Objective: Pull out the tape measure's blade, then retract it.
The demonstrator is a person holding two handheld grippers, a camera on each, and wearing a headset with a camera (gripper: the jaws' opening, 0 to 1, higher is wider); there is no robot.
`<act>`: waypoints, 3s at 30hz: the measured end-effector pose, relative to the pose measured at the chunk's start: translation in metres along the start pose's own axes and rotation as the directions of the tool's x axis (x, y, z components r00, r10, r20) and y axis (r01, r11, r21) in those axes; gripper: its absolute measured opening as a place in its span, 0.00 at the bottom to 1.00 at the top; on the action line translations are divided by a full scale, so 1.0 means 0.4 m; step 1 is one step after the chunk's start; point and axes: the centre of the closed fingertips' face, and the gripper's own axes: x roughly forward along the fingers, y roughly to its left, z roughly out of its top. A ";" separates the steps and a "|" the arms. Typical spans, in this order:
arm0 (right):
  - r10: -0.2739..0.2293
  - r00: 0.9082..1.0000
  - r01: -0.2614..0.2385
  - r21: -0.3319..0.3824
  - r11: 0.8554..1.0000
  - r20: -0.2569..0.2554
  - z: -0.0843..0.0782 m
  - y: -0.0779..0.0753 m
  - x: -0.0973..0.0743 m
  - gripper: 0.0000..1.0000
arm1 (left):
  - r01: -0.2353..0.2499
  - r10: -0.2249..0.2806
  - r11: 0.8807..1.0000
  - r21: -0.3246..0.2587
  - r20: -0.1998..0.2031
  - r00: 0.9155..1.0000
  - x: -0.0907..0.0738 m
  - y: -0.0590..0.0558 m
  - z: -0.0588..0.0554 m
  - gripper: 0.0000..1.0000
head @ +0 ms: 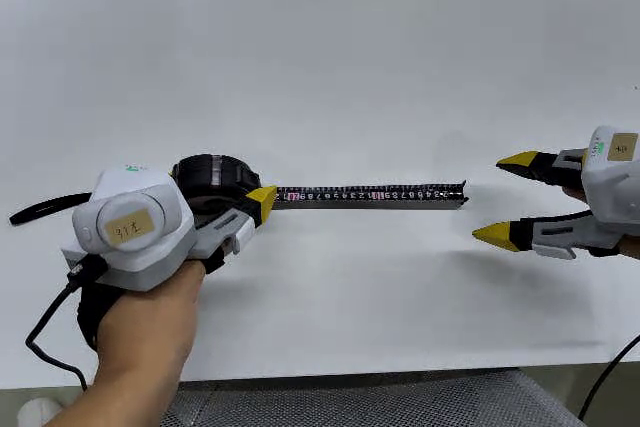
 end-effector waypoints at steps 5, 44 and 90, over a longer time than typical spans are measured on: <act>0.010 1.000 -0.010 -0.017 1.000 -0.011 -0.001 -0.005 0.006 0.49 | -0.014 0.014 1.000 -0.007 -0.001 1.000 0.002 0.003 0.000 0.66; 0.110 0.989 -0.124 -0.151 0.981 -0.099 0.017 -0.003 0.073 0.28 | -0.041 0.040 0.999 -0.025 -0.041 0.998 0.011 0.018 -0.007 0.61; 0.164 0.962 -0.223 -0.284 0.933 -0.218 -0.007 -0.003 0.100 0.11 | -0.033 0.031 0.999 -0.026 -0.060 0.998 0.013 0.018 -0.009 0.61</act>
